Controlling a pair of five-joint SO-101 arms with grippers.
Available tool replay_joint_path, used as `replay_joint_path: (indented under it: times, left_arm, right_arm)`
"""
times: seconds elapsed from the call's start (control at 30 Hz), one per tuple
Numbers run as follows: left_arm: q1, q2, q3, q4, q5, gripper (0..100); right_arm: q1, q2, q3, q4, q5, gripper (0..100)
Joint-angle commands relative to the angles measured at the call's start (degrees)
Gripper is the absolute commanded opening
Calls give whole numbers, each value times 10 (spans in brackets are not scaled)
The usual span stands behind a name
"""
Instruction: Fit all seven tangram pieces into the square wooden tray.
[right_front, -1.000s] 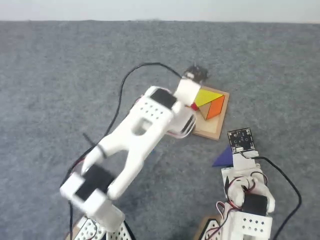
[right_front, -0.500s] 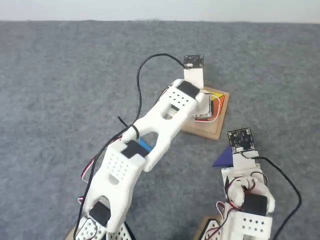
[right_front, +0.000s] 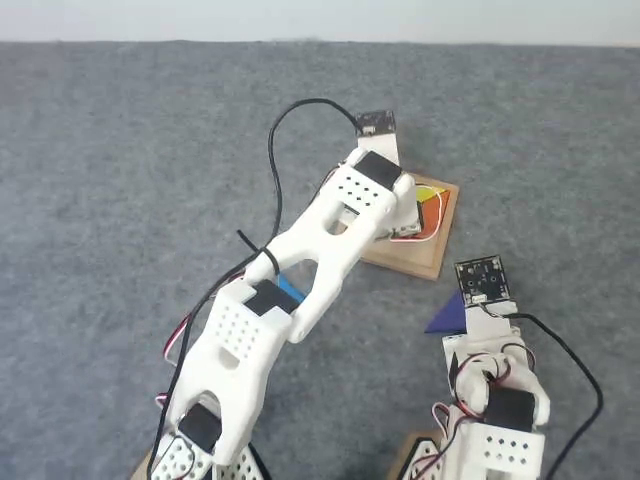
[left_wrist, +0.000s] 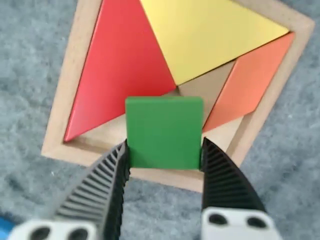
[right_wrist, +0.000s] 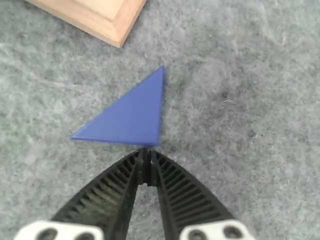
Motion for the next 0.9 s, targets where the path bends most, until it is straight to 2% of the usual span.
replay_joint_path:
  times: [0.0,0.17,0.33,0.7,0.77,0.87]
  left_arm:
    - [6,-10,-29,11,6,154]
    - [18,-10,-29,12,6,165]
    - [29,-11,-29,11,6,221]
    - [-22,-11,-29,-9,27,265]
    - [-26,-11,-29,-16,-4,265]
    - [-13,-11,-29,-18,-109,250]
  right_arm:
    - [7,-12,11,-3,-1,8]
    - [7,-12,11,-3,-1,8]
    - [7,-12,11,-3,-1,8]
    - [7,-12,11,-3,-1,8]
    - [7,-12,11,-3,-1,8]
    - [7,-12,11,-3,-1,8]
